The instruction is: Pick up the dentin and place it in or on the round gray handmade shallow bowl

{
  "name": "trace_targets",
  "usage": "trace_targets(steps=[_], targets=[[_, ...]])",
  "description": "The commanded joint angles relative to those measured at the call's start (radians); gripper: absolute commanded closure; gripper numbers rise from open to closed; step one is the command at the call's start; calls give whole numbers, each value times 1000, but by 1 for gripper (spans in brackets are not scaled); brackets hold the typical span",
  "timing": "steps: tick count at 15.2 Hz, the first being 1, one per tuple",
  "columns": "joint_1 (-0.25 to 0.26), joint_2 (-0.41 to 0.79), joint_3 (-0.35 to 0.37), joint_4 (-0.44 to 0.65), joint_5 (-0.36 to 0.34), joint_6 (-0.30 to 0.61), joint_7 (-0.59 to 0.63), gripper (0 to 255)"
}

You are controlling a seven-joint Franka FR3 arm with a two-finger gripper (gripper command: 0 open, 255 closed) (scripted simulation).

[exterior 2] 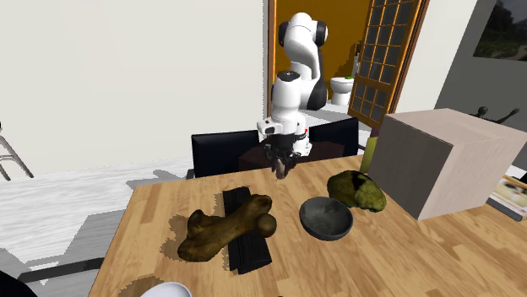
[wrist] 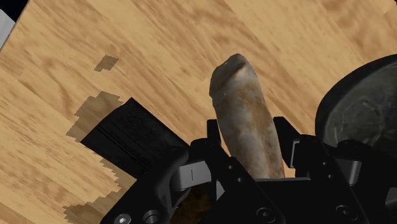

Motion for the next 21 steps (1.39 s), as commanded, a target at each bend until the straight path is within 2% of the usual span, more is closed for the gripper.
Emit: trace_targets(steps=[1,7,14,21], targets=[[23,34,22,46,-8,-14,50,255],[97,155,76,204,-45,-62,195,255],[197,323,111,440,-100,-144,340,255],[202,366,102,403,-118,-66,354,255]])
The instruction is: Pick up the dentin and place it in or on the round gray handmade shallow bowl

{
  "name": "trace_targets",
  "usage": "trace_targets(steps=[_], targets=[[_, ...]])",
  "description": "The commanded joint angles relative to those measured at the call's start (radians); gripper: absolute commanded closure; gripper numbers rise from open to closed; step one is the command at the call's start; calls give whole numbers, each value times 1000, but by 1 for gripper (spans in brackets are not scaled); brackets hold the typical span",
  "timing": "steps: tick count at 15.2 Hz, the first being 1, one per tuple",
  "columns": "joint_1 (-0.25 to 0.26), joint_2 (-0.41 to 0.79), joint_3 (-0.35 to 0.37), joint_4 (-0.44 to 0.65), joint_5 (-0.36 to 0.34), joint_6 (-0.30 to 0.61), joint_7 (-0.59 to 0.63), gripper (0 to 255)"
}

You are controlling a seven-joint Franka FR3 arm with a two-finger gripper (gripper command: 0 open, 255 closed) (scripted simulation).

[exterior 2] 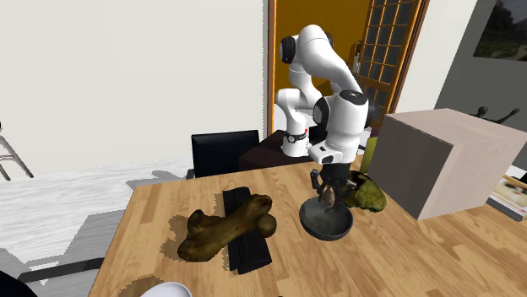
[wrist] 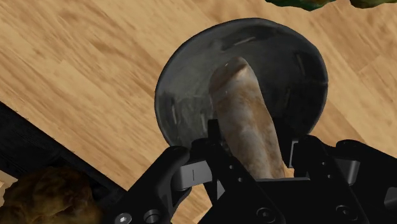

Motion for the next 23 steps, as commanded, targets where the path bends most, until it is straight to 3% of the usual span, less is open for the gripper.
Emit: trace_targets(steps=[1,7,14,15,20,23], targets=[[1,12,-2,-10,-5,22,4,255],[7,56,-11,-31,-24,85,17,255],[7,56,-11,-31,-24,85,17,255],[7,56,-11,-31,-24,85,17,0],[7,56,-11,-31,-24,85,17,0],[2,3,0,-1,-2,5,3,0]])
